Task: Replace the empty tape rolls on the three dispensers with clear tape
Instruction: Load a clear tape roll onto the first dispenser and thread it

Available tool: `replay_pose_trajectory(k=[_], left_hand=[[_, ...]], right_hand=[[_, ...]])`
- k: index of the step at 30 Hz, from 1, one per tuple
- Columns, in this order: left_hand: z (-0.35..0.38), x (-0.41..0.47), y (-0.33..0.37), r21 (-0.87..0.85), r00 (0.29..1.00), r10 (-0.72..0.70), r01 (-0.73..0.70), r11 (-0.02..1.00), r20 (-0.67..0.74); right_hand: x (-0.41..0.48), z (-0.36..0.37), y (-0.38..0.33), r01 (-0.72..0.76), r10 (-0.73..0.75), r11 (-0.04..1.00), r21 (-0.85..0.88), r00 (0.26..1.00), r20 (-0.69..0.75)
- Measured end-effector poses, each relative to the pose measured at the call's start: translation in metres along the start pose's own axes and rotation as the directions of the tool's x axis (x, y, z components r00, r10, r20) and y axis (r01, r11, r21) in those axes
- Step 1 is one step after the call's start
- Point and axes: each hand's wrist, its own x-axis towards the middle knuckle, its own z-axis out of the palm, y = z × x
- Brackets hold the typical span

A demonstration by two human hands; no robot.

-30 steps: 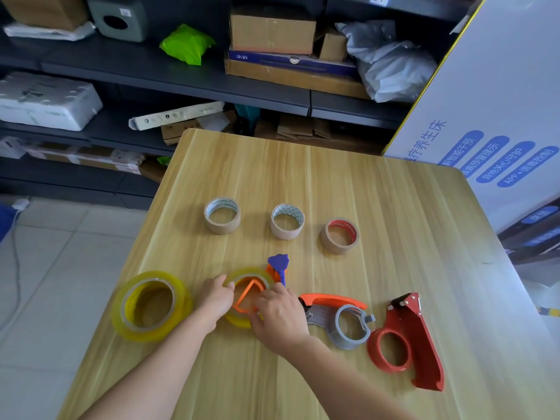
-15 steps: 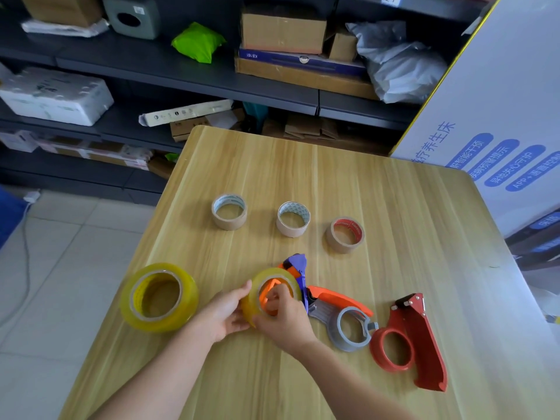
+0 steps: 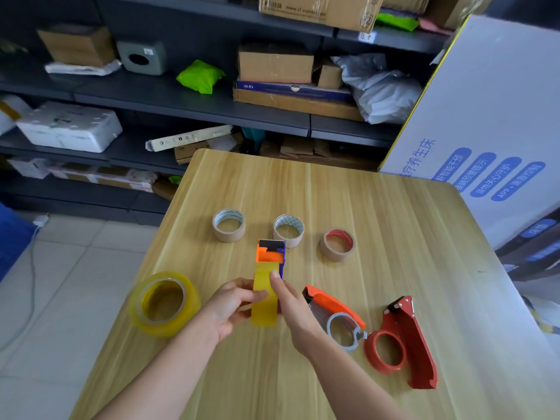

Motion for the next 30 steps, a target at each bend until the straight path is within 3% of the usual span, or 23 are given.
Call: replay_pose_trajectory(k=[6,9,12,18,21,27,30], left_hand=[[0.002,-0.029,0.022,0.104,0.986,0.125,-0.137,0.985,0.107],[0.005,-0.042,0.038,0.172,0.975,0.219,-0.223,0.959,0.042],[0.015,-0.057,0.053,0.250,0.903,0.428,-0.406,0.879,-0.038],[0.023,-0.080,0.071,0.299,0.776,0.628,-0.615,0.729,0.064],[0.022,-0.085,0.077,0.397,0.760,0.644,-0.620,0.677,0.088],[0.015,-0.102,0.097,0.355,0.791,0.579,-0.608,0.710,0.198],[0.012,-0.110,0.107,0.443,0.781,0.590,-0.612,0.655,0.205]], right_hand=[[-0.014,0.001,-0.022,0.148,-0.146,0.987,0.069,0.989,-0.036],[-0.023,0.001,-0.029,0.218,-0.218,0.973,0.082,0.976,-0.013],[-0.030,0.000,-0.037,0.298,-0.298,0.952,0.065,0.955,-0.008],[-0.042,0.006,-0.047,0.429,-0.429,0.903,-0.002,0.903,-0.020],[-0.045,0.010,-0.051,0.489,-0.492,0.870,-0.068,0.870,-0.044],[-0.052,0.016,-0.060,0.484,-0.495,0.865,-0.132,0.866,-0.069],[-0.056,0.017,-0.062,0.494,-0.506,0.858,-0.140,0.860,-0.063]])
